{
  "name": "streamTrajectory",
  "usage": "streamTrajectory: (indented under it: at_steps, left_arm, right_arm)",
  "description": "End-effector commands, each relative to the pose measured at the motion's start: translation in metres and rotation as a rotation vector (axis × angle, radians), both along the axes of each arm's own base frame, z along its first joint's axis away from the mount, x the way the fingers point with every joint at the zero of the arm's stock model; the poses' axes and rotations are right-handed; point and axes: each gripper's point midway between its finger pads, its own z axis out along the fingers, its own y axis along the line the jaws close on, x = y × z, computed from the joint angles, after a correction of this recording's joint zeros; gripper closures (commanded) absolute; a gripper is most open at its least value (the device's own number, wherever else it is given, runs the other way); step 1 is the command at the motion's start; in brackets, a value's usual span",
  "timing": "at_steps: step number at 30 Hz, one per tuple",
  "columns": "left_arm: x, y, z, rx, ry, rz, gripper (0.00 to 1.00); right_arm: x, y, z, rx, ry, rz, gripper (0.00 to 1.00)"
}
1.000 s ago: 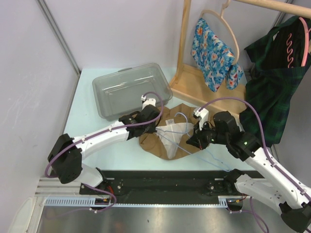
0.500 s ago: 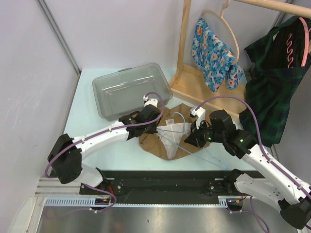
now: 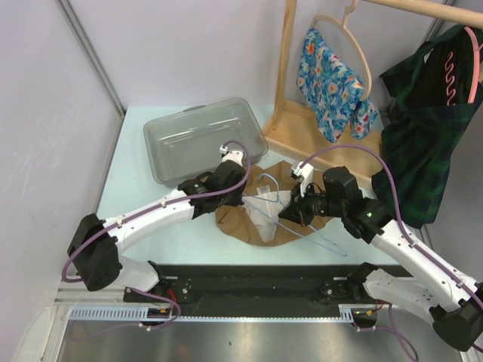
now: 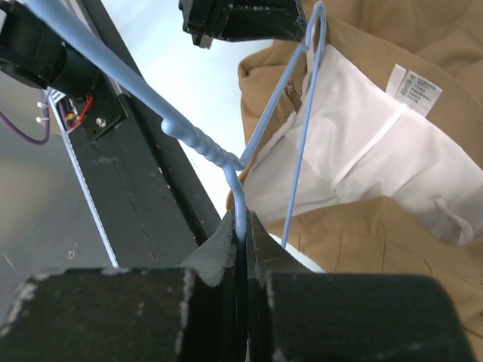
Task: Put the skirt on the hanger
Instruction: Place skirt on hanger
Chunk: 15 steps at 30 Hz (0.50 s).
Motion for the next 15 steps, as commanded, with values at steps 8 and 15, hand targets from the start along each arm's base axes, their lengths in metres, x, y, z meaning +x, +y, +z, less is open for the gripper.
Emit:
streamTrajectory:
  at_steps: [8, 15]
  left_arm:
    - [0.007, 0.003, 0.027, -0.031, -0.059, 0.013, 1.00]
    - [0.007, 0.020, 0.014, -0.034, -0.018, 0.098, 0.71]
  right_arm:
    - [-0.002, 0.015, 0.015, 0.085, -0.028, 0.058, 1.00]
    - [0.007, 0.006, -0.006, 0.019, -0.014, -0.014, 1.00]
